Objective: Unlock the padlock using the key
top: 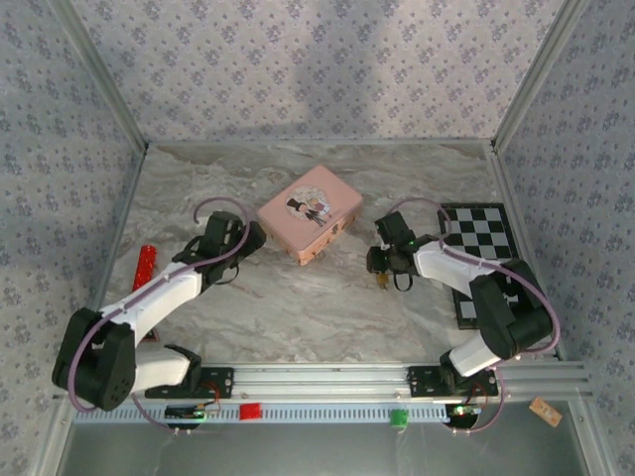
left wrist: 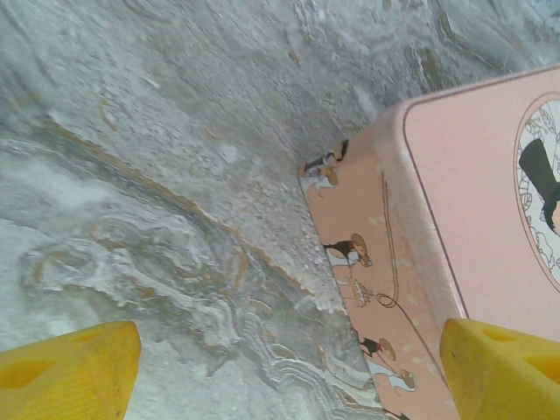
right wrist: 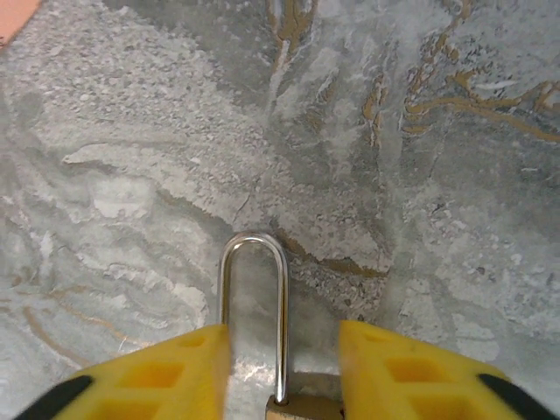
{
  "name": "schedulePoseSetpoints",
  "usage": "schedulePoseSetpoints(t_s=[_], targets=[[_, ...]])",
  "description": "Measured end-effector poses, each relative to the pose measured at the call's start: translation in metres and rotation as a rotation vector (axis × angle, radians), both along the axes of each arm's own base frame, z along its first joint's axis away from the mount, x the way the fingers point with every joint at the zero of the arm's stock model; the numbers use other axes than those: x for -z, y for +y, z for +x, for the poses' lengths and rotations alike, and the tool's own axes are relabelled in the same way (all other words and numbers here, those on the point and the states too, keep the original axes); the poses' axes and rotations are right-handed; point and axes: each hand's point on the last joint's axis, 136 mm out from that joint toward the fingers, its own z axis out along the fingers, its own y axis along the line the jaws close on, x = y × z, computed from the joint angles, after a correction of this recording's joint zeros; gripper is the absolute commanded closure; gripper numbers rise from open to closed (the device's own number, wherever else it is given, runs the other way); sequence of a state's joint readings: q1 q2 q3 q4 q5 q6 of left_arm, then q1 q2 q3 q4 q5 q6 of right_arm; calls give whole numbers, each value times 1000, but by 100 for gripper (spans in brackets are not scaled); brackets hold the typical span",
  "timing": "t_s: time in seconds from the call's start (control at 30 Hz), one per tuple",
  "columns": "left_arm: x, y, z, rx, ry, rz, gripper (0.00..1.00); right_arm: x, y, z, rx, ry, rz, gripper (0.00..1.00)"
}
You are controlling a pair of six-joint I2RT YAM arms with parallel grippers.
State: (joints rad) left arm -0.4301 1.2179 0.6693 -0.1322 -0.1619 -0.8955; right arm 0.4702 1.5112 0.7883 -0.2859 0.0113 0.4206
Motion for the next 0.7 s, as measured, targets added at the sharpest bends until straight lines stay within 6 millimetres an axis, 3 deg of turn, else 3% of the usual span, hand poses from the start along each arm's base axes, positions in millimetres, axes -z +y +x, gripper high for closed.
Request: schedulePoseSetpoints(t_s=[0.13,0.17,0.2,0.4,0.5,0.6,0.7], targets=[[-12,21,-4,-39,-43,65,10,-22,-5,-1,-6,-51,-3,40],[-18,28,-4,-54,-65,86,10,-32,-7,-2,-7,-72,-5,29],[-27,35,-4,-65,-97,110,9,-43,-9,-2,-15,-98,-10,2],[-81,71,-3,-134,-310,302,0,-141,-26,8,-39,-407,-52,1],[-92,90,-2,-180,-388,441,0,-176,-44,9,-18,-554,-112,1],[-85,108,-3,-202,-412,566,0,-191,-68,12,34,-658,-173,1],[-73,125,-6,-223,-398,657,0,-184,-93,14,102,-716,-236,1]])
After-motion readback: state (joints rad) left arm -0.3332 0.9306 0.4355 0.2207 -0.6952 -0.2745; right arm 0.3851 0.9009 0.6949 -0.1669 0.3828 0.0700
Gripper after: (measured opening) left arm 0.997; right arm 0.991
